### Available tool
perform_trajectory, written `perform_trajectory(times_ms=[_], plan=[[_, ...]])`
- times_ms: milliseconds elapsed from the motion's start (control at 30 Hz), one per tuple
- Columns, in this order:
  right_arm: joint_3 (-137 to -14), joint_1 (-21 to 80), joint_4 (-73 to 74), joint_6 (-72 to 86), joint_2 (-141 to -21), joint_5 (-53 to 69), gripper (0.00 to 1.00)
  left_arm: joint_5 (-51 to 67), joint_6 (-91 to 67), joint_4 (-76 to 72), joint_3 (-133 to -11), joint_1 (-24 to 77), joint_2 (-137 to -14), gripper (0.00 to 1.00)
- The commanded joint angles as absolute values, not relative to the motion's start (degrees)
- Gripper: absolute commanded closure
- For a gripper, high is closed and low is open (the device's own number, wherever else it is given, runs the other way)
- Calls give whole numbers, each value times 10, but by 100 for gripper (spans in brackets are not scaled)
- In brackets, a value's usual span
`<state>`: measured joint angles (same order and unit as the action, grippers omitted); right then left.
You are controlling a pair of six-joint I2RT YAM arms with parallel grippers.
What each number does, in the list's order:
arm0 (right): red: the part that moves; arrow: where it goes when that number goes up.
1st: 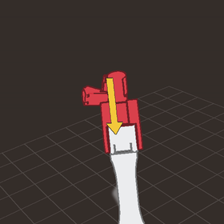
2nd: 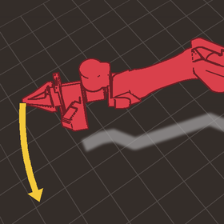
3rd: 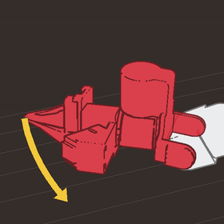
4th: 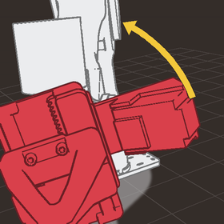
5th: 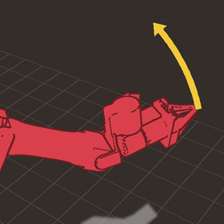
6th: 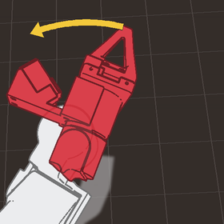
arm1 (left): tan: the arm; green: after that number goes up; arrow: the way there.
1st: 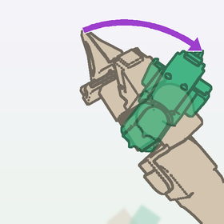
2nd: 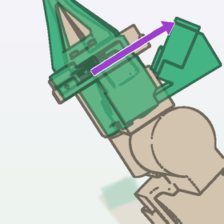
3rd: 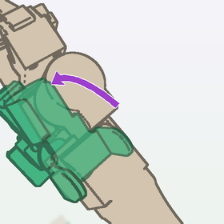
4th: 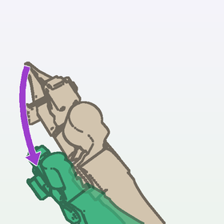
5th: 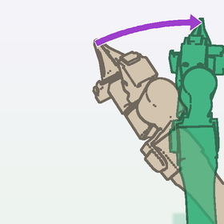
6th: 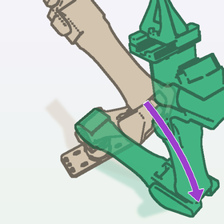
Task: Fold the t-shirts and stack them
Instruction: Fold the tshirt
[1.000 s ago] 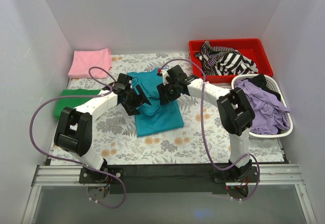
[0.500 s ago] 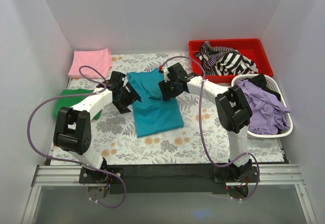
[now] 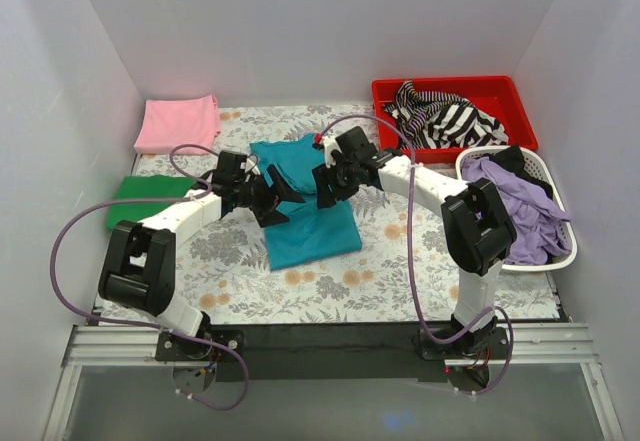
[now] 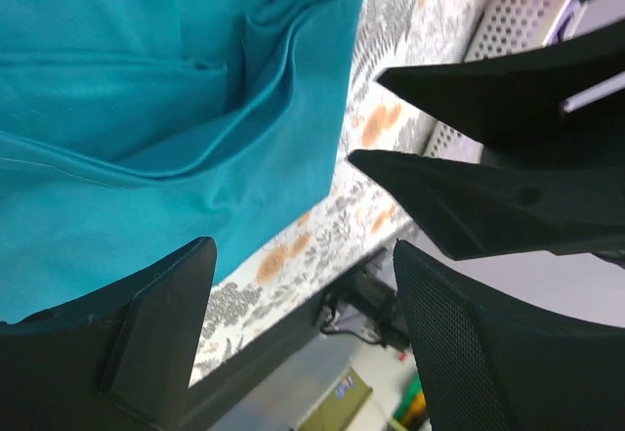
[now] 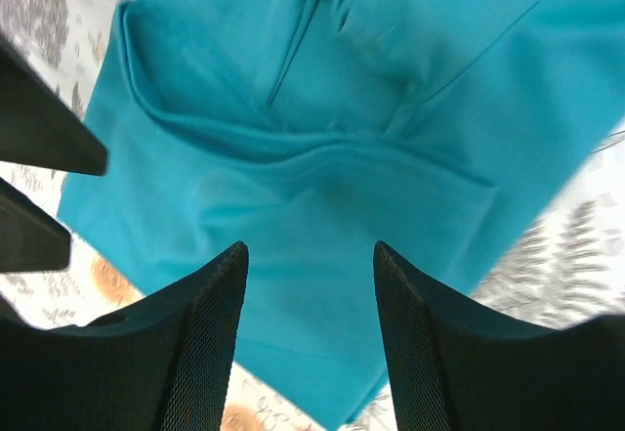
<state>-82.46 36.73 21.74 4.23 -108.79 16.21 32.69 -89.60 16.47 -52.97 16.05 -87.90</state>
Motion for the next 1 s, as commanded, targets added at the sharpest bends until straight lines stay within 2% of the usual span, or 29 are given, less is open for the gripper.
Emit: perform_trajectory(times_ms=[0,167,467,733,967], plan=[[-801,373,193,60,-1085,206,40,403,-923,82,-494,170,-891,28],[-783,373,159,55,-1107,184,40,344,-915,67,-470,172,-897,30],[-789,357,158,45,-1154,88,39,161,-853,170,-520,172,-902,30],[-757,345,159,48,-1136,47,39,95,-825,214,-519,172,-930,30],[-736,345,161,48,-1130,65,39,64,-824,229,-527,172,-951,30]])
